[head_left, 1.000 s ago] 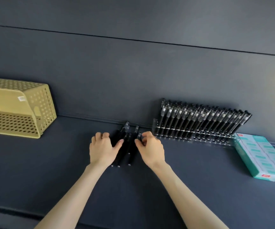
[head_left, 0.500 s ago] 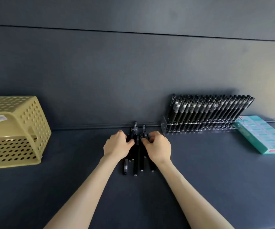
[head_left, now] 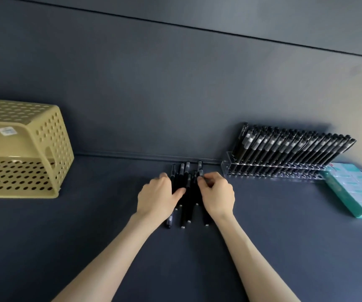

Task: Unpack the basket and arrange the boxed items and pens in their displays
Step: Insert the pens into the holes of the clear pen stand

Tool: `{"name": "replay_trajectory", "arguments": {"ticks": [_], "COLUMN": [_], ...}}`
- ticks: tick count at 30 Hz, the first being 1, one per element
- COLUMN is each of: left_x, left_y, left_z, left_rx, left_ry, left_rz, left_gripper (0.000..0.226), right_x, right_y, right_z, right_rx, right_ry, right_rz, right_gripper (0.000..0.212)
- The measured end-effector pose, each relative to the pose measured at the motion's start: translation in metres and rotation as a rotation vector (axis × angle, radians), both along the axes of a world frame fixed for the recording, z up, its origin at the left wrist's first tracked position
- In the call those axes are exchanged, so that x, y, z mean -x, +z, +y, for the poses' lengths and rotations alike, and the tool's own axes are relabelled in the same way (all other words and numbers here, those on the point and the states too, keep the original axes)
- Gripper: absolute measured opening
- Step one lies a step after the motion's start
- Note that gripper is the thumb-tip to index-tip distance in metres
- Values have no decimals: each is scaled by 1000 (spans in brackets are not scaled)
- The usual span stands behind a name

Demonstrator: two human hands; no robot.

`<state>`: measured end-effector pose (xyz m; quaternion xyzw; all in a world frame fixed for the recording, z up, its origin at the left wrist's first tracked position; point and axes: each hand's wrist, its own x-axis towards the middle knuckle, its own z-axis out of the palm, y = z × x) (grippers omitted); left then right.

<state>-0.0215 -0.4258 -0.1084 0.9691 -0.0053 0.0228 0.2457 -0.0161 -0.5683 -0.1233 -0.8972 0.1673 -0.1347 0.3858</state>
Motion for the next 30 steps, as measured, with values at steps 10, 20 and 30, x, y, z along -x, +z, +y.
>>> {"name": "replay_trajectory", "arguments": {"ticks": [10, 20, 30], "left_x": [-28, 7, 37], "left_y": [6, 21, 31], "left_z": [3, -17, -132], "left_rx": [139, 1003, 991], "left_ry": [-27, -55, -287], "left_rz": [241, 153, 291], "left_gripper": [50, 29, 27], "right_x": [0, 10, 39], "right_y": [0, 30, 62], "right_z": [-1, -27, -136], "right_rx": [-23, -584, -764], "right_ry": [11, 179, 356], "right_rz": [1, -207, -308], "right_gripper": [16, 13, 17]}}
